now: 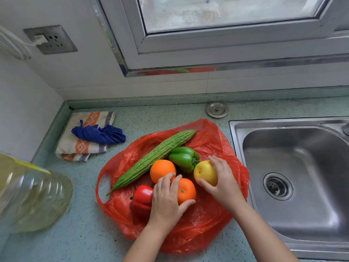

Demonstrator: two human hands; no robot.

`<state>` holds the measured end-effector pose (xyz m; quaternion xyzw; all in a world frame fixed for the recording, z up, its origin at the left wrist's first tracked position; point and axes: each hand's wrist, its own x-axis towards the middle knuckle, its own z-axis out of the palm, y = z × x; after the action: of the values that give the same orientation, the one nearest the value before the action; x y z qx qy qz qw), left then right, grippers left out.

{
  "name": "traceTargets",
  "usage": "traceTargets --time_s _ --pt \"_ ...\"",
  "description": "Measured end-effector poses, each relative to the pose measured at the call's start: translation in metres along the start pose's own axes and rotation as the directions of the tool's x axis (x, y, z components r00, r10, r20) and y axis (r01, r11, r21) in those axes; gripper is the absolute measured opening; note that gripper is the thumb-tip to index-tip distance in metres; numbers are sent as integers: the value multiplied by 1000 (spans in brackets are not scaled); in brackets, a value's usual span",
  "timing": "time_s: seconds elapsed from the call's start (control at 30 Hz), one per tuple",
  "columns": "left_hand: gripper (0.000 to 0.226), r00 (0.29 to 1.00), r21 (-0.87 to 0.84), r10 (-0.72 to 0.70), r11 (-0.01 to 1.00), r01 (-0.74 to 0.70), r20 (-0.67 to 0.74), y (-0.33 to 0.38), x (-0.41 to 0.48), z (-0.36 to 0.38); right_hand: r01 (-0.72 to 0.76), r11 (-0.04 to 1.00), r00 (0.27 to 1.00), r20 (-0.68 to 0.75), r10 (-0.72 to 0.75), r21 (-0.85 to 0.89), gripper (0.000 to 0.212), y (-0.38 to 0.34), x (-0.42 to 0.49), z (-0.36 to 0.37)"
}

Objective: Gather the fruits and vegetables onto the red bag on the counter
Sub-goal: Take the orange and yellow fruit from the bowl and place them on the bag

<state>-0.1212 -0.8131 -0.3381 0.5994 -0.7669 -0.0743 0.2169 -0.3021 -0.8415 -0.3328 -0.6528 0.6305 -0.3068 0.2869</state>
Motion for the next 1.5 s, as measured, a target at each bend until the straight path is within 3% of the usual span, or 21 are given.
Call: traceTargets --time_s 0.3,0.7,1.1,1.5 --pt "53 1000 28 15 999 -14 -23 6 -4 -14 85 987 994 -63 -95 -139 59 -10 -16 -13" --pt "39 977 31 163 987 -160 -136 29 -15 -40 119 916 953 -214 -214 -384 40 -32 -65 -29" --pt "37 918 -140 381 909 -393 -108 45 -51 -66 -67 908 927 -363 -97 -414 43 -76 -155 -34" --pt "38 888 -361 453 818 -448 -75 48 -125 -80 -330 844 840 -540 58 -422 43 -103 -278 -6"
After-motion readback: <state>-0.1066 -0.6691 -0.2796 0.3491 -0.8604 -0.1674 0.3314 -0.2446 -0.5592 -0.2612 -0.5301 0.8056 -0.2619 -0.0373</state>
